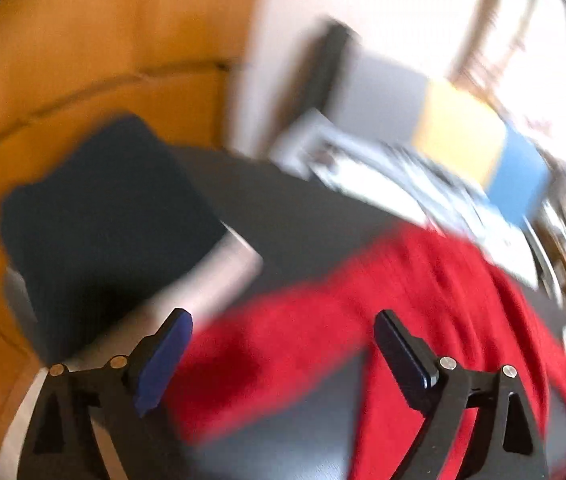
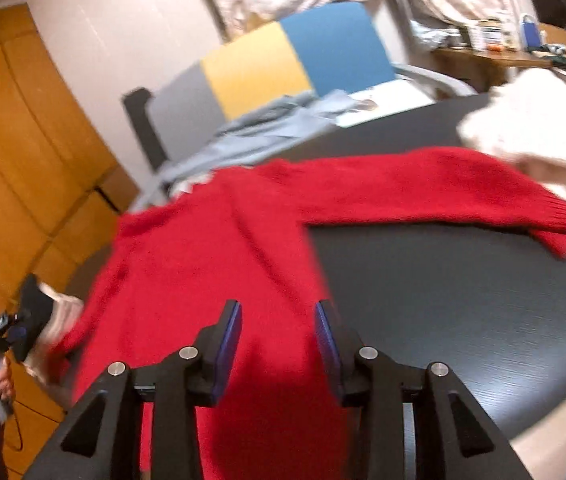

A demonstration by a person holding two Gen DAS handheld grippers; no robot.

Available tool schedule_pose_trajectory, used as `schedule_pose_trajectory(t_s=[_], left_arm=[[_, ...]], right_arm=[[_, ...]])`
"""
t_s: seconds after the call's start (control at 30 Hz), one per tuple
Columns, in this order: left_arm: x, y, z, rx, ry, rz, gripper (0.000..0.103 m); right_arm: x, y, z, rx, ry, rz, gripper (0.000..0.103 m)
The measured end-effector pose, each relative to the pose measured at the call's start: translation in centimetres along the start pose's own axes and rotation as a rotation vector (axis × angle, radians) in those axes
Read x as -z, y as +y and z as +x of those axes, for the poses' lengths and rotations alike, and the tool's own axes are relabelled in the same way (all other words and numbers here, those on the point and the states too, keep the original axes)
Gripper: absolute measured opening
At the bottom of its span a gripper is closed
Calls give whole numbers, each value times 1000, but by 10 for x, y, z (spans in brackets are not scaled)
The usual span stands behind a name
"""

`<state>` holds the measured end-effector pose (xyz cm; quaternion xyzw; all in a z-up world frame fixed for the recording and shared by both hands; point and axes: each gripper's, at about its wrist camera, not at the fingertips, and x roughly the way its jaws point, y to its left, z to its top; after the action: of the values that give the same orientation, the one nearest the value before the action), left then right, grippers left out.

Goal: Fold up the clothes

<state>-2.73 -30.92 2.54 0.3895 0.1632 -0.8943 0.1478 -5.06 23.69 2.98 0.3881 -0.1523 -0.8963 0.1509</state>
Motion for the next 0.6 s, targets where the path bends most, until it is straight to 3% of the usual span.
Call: schedule_pose_trajectory(t_s=[0.07, 0.2, 0.3, 0.4, 0.43, 0.47, 0.5, 0.53, 0.6], left_arm=[[35, -34, 24, 7, 82, 135, 93], [86, -79, 48, -63, 149, 314, 93], [110, -89, 52, -82, 180, 394, 93], [119, -87, 49, -98, 131, 379, 97], [118, -83, 49, -57, 149, 337, 87], [117, -79, 50, -10, 168, 288, 73], [114, -77, 49, 2, 172, 267, 47], [111, -76, 48, 9, 175, 250, 7], [105, -81, 47, 28, 216, 239, 8]], right_arm=[[13, -15, 3, 39, 74, -11, 39], [38, -21, 18, 44, 156, -23, 39], [50, -12, 30, 14, 164, -53, 43], [50, 8, 43, 53, 150, -144, 43], [49, 14, 47, 85, 154, -181, 41], [48, 21, 52, 117, 157, -219, 25], [47, 27, 56, 149, 161, -258, 10], [43, 29, 58, 142, 170, -268, 9], [29, 20, 55, 157, 153, -244, 9]])
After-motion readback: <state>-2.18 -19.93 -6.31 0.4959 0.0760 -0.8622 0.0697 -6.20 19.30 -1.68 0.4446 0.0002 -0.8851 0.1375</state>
